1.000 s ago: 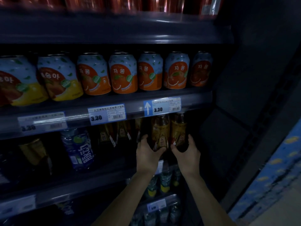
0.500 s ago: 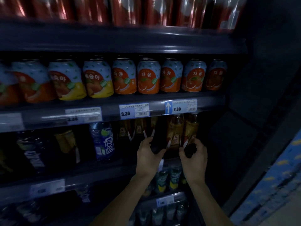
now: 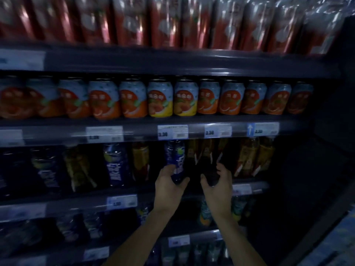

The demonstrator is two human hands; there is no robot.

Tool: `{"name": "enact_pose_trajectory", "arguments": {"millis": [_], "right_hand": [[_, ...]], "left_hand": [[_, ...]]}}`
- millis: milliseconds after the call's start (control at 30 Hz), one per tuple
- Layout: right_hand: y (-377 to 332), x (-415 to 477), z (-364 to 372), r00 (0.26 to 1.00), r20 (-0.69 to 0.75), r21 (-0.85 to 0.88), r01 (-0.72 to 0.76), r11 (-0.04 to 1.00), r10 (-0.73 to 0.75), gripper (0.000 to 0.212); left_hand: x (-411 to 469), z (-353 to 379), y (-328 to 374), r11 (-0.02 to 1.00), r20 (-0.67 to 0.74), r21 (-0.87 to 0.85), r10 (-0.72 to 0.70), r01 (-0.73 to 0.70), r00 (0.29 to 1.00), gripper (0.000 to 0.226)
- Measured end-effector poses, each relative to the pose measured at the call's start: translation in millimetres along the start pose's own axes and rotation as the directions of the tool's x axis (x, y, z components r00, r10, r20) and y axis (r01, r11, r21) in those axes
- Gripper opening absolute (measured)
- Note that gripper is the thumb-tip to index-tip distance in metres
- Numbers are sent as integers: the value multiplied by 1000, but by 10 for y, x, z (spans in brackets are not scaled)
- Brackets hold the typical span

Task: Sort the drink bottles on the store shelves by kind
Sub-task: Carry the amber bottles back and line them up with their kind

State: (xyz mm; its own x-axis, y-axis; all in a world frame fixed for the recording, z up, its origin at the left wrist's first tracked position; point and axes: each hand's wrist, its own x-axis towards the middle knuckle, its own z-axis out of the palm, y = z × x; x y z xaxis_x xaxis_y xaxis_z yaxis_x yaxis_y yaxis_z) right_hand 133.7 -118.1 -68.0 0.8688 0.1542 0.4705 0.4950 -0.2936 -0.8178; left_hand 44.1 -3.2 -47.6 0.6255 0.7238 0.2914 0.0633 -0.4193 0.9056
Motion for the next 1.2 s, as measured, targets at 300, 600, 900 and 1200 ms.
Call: {"name": "enact_pose_trajectory", "arguments": {"millis": [300,600,900,1200], "right_hand": [[-617,-541,779,994,91,59,59,997,-64,56],[-1025,-719,1365,992,114,74,51,996,-59,53],[-1050,-566,1584,992,125,39,-9,999,4,58],[-1019,-484,1686,973,192,143,-156,977,127,68]], "left_hand": [[-5,-1147,-370,996,-112,81,-30,39,993,57],[144,-2081,-721,985,-281,138,-64,107,958,40],[224,-2158,-891,990,-387,52,-100,130,917,63],[279,-2064,-932,988,-401,-1,-142,154,905,69]]}}
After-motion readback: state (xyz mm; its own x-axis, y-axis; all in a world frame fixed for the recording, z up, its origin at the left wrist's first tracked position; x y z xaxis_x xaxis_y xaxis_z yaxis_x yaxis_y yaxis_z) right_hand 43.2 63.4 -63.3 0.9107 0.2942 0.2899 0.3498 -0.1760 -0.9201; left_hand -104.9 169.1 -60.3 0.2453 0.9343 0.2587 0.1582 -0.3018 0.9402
